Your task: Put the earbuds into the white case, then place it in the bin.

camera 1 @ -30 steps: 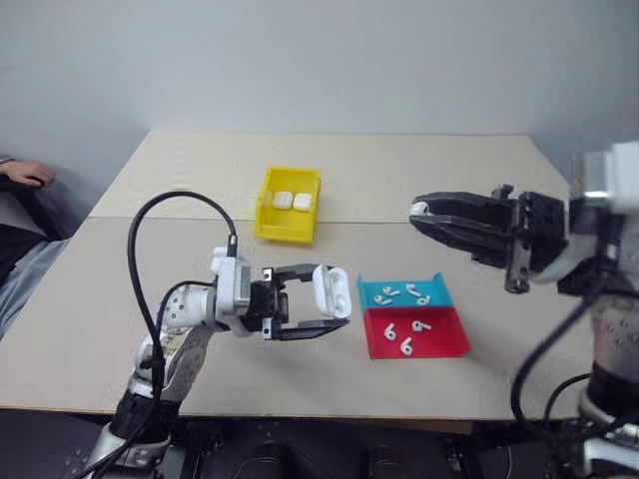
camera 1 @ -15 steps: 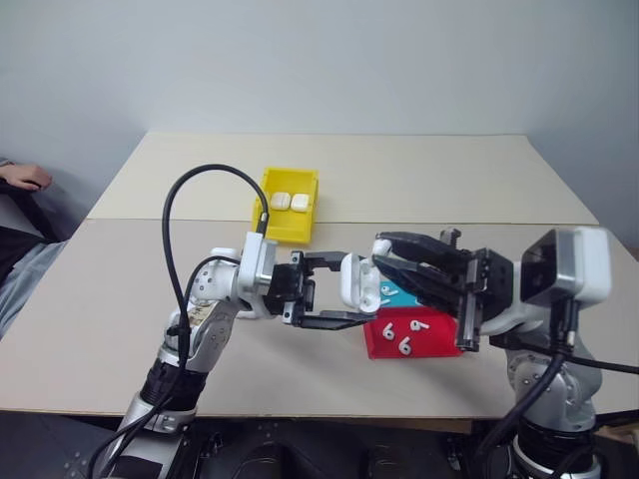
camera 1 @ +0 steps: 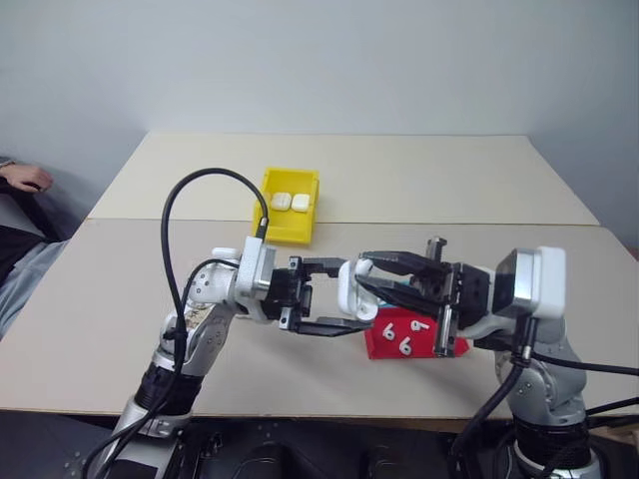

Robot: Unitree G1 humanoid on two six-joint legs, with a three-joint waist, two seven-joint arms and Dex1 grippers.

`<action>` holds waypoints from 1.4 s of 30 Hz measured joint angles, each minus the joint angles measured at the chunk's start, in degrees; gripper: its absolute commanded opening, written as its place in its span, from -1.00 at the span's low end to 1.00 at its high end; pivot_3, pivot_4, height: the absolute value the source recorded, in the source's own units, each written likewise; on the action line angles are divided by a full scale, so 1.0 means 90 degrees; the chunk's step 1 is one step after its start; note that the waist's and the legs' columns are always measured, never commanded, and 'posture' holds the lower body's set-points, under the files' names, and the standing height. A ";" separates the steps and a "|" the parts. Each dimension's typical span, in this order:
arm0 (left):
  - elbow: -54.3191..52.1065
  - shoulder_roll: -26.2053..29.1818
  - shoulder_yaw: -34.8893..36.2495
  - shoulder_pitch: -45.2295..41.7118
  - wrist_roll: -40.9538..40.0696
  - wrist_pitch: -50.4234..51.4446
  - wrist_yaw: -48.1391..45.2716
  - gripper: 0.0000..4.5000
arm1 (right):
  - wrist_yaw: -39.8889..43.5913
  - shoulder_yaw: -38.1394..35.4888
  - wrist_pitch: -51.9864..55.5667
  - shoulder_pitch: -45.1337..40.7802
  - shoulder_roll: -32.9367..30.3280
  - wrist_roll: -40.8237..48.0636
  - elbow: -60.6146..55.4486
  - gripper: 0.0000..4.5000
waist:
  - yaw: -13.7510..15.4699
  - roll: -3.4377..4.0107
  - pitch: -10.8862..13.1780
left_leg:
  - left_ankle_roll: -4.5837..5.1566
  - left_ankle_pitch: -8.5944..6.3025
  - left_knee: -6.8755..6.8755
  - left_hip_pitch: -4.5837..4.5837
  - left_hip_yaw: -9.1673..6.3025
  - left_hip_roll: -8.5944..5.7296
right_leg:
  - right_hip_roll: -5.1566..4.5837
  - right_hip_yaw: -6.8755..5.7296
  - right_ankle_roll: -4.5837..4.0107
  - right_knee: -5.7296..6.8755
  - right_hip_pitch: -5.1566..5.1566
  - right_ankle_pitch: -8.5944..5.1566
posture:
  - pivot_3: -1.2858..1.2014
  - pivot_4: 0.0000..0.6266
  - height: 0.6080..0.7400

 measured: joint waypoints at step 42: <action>0.0639 0.1079 0.0066 0.1065 0.1331 -0.0961 -0.0434 0.22 | 0.1071 -0.0062 0.0717 -0.1015 -0.3156 -0.0502 0.1545 0.09 | -0.0026 0.0002 0.0001 | 0.0008 -0.0004 -0.0024 0.0002 0.0006 0.0004 | 0.0000 0.0000 -0.0008 -0.0032 -0.0006 0.0006 | 0.03 -0.52 1.00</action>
